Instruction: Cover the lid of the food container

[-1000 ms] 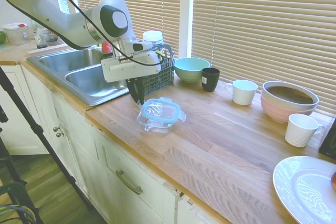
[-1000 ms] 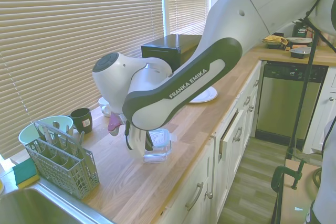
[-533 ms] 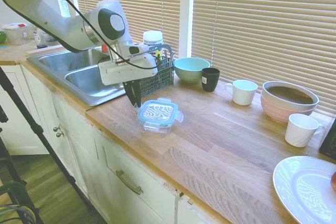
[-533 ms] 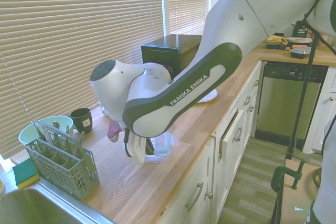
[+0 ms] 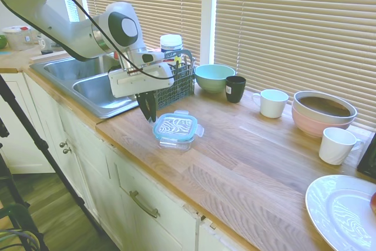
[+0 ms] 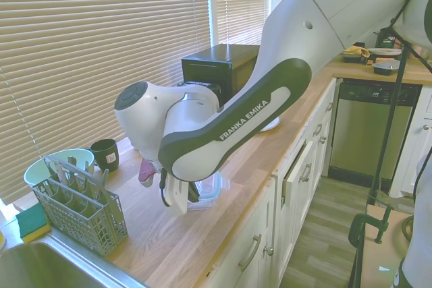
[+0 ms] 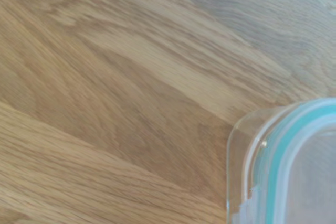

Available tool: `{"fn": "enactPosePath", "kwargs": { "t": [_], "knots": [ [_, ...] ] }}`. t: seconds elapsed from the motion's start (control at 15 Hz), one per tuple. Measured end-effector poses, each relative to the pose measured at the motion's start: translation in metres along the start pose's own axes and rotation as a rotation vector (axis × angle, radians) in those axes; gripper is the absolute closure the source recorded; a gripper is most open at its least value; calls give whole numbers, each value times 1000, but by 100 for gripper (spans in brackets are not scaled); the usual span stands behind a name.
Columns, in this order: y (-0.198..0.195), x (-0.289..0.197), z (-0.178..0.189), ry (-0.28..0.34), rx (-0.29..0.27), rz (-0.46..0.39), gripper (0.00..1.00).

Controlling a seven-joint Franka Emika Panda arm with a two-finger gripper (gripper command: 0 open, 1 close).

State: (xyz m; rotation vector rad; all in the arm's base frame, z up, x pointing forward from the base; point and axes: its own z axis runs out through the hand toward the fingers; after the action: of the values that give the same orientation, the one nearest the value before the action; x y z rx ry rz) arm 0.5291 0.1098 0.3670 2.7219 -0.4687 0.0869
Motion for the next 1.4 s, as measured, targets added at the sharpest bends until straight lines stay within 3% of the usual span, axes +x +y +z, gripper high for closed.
{"fn": "enactPosePath", "kwargs": {
  "t": [0.33,0.4,1.13,1.4],
  "knots": [
    [9,6,3,-5,-2,20,100],
    [11,9,4,-6,-3,25,0],
    [24,34,11,-10,1,72,0],
    [36,40,-11,-21,73,113,0]
  ]
}}
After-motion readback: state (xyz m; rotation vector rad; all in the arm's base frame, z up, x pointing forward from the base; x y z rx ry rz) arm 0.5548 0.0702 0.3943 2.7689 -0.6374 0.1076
